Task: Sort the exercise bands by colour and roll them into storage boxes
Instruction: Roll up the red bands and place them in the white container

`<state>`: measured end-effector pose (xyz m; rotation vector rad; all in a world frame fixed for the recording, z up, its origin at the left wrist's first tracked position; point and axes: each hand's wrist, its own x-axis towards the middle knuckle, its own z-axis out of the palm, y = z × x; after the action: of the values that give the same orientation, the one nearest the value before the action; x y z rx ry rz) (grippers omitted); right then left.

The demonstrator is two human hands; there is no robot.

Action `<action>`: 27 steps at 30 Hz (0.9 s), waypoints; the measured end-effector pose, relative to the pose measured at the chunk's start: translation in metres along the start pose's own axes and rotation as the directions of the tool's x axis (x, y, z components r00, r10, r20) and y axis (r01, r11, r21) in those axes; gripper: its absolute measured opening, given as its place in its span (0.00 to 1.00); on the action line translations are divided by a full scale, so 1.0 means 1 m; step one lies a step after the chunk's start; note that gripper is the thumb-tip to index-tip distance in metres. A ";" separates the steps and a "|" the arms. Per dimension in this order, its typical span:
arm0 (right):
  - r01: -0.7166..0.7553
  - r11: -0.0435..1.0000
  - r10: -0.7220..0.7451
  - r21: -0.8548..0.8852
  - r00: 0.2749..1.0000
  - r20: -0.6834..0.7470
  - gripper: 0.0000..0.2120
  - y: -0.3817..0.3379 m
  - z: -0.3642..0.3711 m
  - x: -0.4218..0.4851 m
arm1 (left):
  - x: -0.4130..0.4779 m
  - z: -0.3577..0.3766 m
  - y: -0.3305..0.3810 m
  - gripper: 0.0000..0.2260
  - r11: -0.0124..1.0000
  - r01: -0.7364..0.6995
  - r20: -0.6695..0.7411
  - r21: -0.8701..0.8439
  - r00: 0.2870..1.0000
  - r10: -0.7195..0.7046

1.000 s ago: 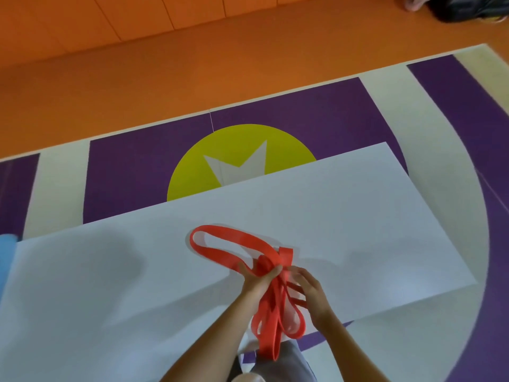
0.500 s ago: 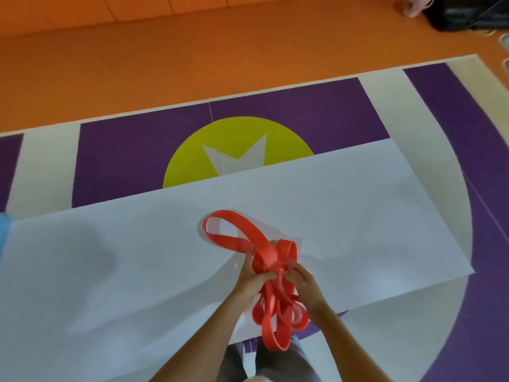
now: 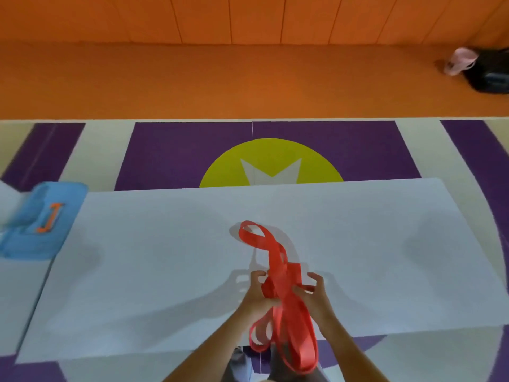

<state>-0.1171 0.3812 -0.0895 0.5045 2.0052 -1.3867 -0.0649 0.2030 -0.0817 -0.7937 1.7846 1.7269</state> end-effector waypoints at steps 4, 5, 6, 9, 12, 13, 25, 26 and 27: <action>0.060 0.998 -0.060 0.007 0.998 0.009 0.40 0.007 0.001 -0.008 | -0.007 -0.009 -0.004 0.35 0.991 -0.099 -0.043 0.095 0.994 0.103; 0.068 0.998 -0.068 -0.002 0.997 0.030 0.42 0.007 -0.001 -0.011 | -0.010 -0.008 -0.003 0.37 0.988 -0.116 -0.036 0.102 0.992 0.120; 0.079 0.997 -0.078 -0.002 0.995 0.057 0.45 0.007 -0.004 -0.014 | -0.011 -0.005 -0.004 0.38 0.988 -0.113 -0.030 0.101 0.993 0.116; 0.103 0.994 -0.099 -0.021 0.986 0.137 0.49 0.005 -0.009 -0.017 | -0.012 0.005 -0.007 0.38 0.990 -0.135 -0.004 0.046 0.991 0.135; 0.166 0.984 -0.150 -0.068 0.968 0.199 0.46 0.009 -0.011 -0.008 | -0.009 0.017 -0.009 0.32 0.989 -0.148 0.007 -0.012 0.989 0.148; 0.170 0.983 -0.153 -0.071 0.967 0.206 0.45 0.011 -0.012 -0.004 | -0.007 0.021 -0.010 0.30 0.991 -0.133 -0.020 -0.026 0.991 0.132; 0.377 0.916 -0.336 -0.135 0.907 0.253 0.30 -0.018 -0.027 0.024 | 0.003 0.047 0.015 0.24 0.969 -0.234 -0.317 -0.080 0.928 0.198; 0.389 0.913 -0.348 -0.123 0.900 0.261 0.30 -0.026 -0.027 0.021 | -0.001 0.046 0.023 0.23 0.966 -0.241 -0.355 -0.091 0.914 0.194; 0.394 0.912 -0.355 -0.112 0.896 0.267 0.30 -0.035 -0.027 0.019 | -0.006 0.044 0.030 0.22 0.961 -0.258 -0.387 -0.096 0.900 0.202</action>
<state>-0.1605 0.3926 -0.0718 -0.1348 2.0569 -1.4074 -0.0839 0.2477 -0.0587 -1.0702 2.0918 1.9811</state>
